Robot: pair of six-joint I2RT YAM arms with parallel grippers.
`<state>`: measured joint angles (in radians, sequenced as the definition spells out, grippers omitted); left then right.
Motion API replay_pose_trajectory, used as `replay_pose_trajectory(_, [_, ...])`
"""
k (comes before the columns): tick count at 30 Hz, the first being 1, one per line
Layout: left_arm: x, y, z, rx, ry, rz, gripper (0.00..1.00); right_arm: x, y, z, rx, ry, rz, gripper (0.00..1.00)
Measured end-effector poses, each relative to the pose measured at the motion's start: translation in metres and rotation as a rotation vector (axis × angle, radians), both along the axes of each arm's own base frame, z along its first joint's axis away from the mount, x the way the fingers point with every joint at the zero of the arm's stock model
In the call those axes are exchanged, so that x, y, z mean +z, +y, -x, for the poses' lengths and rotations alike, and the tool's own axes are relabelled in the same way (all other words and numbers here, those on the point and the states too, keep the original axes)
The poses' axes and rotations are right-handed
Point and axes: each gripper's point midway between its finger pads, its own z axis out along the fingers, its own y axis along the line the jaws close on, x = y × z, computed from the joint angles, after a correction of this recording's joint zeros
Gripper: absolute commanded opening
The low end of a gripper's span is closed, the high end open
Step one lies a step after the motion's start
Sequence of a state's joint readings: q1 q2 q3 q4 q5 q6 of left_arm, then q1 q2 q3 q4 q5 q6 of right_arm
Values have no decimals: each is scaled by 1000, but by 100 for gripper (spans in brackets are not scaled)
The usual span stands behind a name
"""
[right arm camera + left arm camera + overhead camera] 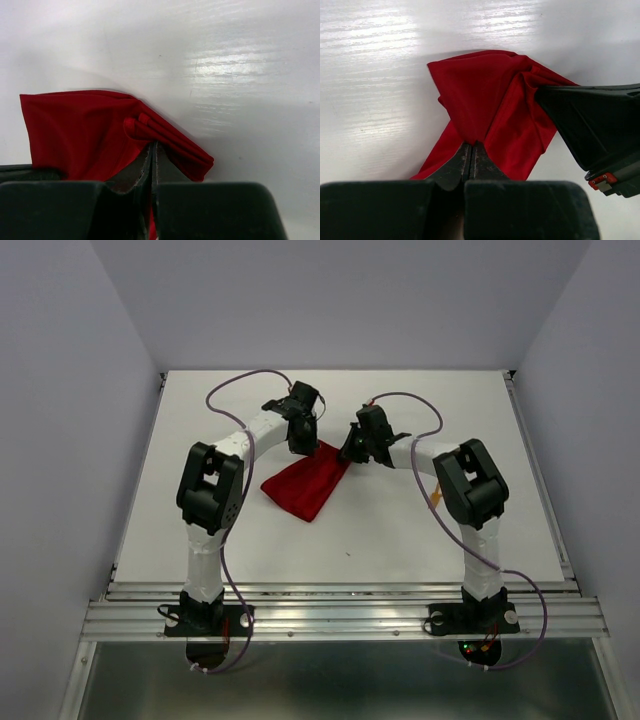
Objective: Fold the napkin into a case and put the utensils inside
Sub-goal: Stuff the top corner of the smaller-rectangle-folded napkin into the folded napkin.
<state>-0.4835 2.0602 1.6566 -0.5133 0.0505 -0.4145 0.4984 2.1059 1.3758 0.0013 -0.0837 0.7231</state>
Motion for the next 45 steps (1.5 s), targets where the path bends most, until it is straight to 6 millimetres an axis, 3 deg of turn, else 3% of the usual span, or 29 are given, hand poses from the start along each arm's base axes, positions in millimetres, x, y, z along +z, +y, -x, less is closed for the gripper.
replay_pose_trajectory(16, [7,-35,9,-123,-47,0,0,0,4,-5,-11,-7,-20,2])
replay_pose_trajectory(23, [-4,-42,12,-146,-32,-10,0,0,4,-5,-12,-7,-22,2])
replay_pose_trajectory(24, [-5,-42,12,-145,-31,-11,10,0,4,-5,-13,-7,-23,2])
replay_pose_trajectory(26, [-5,-40,11,-137,-34,-16,19,0,4,-5,-14,-6,-24,2])
replay_pose_trajectory(27, [-5,-40,9,-129,-38,-17,33,0,4,-5,-14,-6,-24,2])
replay_pose_trajectory(30, [-5,-36,5,-102,-42,-14,55,0,4,-5,-16,-5,-27,2])
replay_pose_trajectory(34, [-3,-30,-5,-64,-55,2,59,-1,4,-5,-15,-7,-28,2])
replay_pose_trajectory(45, [-5,27,-44,84,-63,18,61,-1,4,-5,-5,-14,-21,2])
